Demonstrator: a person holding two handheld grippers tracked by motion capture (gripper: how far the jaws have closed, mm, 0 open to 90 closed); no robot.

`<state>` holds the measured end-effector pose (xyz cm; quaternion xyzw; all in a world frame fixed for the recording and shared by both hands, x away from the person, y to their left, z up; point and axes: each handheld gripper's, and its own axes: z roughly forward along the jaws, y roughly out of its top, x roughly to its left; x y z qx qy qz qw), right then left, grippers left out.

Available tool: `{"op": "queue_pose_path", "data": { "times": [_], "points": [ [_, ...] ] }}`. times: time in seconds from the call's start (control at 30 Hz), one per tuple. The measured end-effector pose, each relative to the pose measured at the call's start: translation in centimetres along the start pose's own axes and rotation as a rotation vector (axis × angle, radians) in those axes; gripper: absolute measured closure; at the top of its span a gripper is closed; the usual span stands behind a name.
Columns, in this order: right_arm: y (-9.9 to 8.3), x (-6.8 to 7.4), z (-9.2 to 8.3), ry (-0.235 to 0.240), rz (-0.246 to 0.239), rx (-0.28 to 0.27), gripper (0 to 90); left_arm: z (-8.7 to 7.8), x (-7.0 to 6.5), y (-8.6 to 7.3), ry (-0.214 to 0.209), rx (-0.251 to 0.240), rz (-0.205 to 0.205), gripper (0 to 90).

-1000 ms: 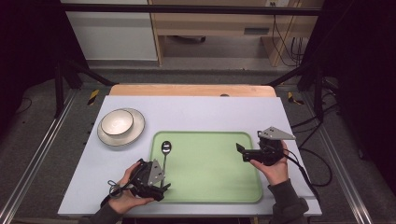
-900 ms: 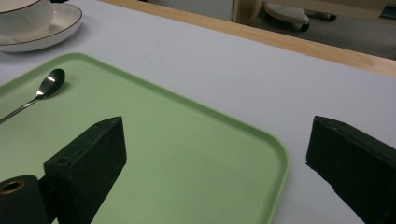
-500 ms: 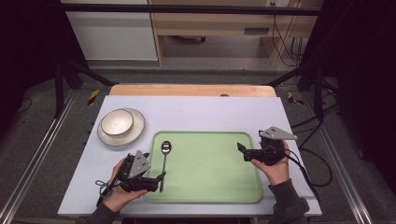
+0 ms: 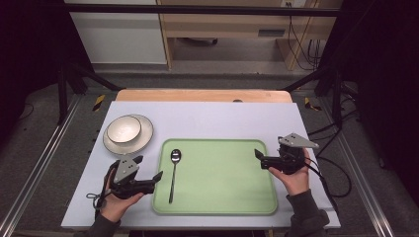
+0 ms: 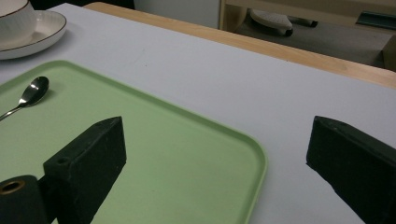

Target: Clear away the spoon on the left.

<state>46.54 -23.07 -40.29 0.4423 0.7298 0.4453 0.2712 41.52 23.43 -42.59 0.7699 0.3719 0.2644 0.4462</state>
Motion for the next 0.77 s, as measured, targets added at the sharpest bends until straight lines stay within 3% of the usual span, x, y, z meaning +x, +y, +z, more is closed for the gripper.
{"op": "queue_pose_path", "data": {
  "times": [0.43, 0.77],
  "points": [
    [-0.3, -0.9, -0.3, -0.034, 0.022, -0.009, 5.2, -0.7, 2.5, -1.4, 0.060, -0.031, -0.103, 15.3],
    [-0.6, -1.4, -0.2, -0.044, 0.028, -0.001, 5.3, -0.7, 3.2, -2.2, 0.076, -0.025, -0.119, 17.5]
  ]
}}
